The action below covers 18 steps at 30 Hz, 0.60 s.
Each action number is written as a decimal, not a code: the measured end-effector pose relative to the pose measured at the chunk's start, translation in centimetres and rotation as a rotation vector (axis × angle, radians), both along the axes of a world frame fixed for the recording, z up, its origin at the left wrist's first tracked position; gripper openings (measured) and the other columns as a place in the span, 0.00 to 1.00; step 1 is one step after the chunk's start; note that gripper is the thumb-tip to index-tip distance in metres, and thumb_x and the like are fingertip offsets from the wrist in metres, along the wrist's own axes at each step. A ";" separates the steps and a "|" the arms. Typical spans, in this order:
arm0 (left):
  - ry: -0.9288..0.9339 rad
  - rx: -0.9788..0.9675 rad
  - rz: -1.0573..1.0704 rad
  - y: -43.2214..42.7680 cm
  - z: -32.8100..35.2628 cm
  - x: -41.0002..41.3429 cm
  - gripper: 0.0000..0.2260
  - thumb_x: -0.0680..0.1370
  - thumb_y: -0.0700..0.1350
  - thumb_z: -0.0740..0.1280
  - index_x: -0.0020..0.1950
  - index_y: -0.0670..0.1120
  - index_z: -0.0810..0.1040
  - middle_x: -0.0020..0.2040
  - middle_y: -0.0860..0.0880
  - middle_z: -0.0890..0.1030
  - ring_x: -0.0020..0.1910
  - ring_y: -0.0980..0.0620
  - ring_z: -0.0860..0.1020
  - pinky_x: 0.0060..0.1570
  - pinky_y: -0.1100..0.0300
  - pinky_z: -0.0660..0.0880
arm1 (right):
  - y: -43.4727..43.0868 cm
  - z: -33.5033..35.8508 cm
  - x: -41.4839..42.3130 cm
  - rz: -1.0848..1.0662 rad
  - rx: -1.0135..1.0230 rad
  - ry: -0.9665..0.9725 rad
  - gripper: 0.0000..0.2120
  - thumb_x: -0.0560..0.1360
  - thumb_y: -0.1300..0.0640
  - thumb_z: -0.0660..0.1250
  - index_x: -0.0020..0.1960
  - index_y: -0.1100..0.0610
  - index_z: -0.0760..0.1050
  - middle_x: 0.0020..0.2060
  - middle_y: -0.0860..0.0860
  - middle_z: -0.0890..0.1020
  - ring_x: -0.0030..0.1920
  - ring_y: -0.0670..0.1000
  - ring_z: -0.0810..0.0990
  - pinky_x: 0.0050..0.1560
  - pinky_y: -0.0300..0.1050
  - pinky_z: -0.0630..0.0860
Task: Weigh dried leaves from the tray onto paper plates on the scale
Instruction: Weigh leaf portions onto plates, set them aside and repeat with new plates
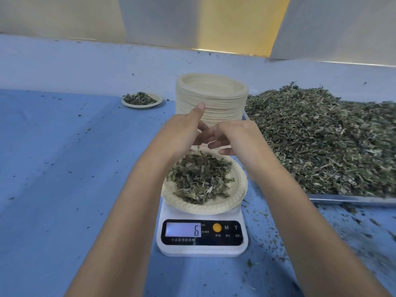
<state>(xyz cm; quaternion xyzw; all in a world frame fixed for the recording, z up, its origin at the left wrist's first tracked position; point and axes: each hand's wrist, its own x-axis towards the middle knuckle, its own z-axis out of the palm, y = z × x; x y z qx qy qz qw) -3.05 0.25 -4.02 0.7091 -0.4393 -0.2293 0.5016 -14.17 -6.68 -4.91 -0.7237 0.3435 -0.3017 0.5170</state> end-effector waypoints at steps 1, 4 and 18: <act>-0.017 -0.003 0.013 0.0 0.0 0.1 0.23 0.81 0.59 0.52 0.37 0.51 0.79 0.41 0.48 0.84 0.45 0.53 0.81 0.53 0.55 0.74 | 0.0 -0.1 -0.1 -0.003 0.007 -0.043 0.09 0.65 0.57 0.66 0.37 0.56 0.84 0.37 0.50 0.86 0.40 0.45 0.84 0.38 0.38 0.79; -0.014 -0.016 0.021 -0.1 -0.3 0.2 0.23 0.81 0.59 0.52 0.38 0.50 0.80 0.41 0.49 0.84 0.46 0.55 0.81 0.55 0.55 0.73 | 0.2 -0.1 -0.4 -0.049 0.013 -0.123 0.09 0.68 0.58 0.64 0.39 0.56 0.83 0.36 0.53 0.85 0.40 0.47 0.84 0.43 0.43 0.81; 0.072 -0.097 0.053 -0.3 -0.4 0.6 0.22 0.81 0.56 0.53 0.43 0.47 0.82 0.41 0.49 0.84 0.44 0.56 0.82 0.57 0.53 0.74 | 0.7 -0.1 -0.3 -0.081 0.005 -0.146 0.10 0.75 0.58 0.63 0.39 0.55 0.82 0.31 0.49 0.83 0.32 0.45 0.79 0.36 0.38 0.75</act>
